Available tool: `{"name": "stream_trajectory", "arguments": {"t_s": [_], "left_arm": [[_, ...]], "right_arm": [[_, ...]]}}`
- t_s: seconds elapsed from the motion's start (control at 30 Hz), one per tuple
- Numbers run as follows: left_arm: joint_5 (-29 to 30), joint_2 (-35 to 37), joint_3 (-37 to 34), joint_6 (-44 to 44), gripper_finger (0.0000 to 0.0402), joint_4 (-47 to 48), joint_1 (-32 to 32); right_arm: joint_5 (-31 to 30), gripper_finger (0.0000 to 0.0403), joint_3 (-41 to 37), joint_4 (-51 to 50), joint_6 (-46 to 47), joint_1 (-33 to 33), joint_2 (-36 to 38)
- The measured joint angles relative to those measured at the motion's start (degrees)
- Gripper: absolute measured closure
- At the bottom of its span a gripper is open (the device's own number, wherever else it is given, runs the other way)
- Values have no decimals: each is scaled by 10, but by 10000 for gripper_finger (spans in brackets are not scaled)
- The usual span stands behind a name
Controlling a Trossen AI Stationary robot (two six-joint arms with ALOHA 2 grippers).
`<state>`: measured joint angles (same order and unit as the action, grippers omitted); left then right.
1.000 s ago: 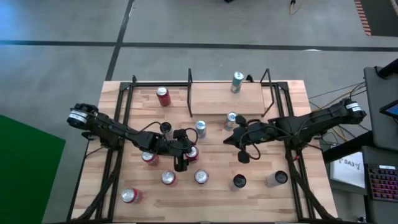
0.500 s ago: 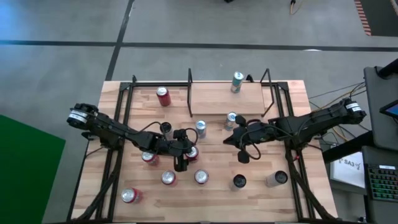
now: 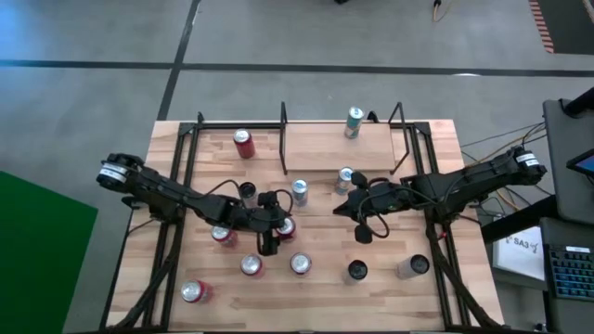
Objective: Place canned beverage on shelf
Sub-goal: Put the red and black soda can on the shelf
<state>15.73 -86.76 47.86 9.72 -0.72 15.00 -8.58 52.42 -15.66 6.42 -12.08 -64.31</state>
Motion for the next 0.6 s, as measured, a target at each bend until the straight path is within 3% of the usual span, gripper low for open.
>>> {"name": "stream_trajectory", "arguments": {"t_s": [0.6], "left_arm": [[2,29,1,0,117,5,0]], "right_arm": [[0,394,0,-1,0,0,0]]}}
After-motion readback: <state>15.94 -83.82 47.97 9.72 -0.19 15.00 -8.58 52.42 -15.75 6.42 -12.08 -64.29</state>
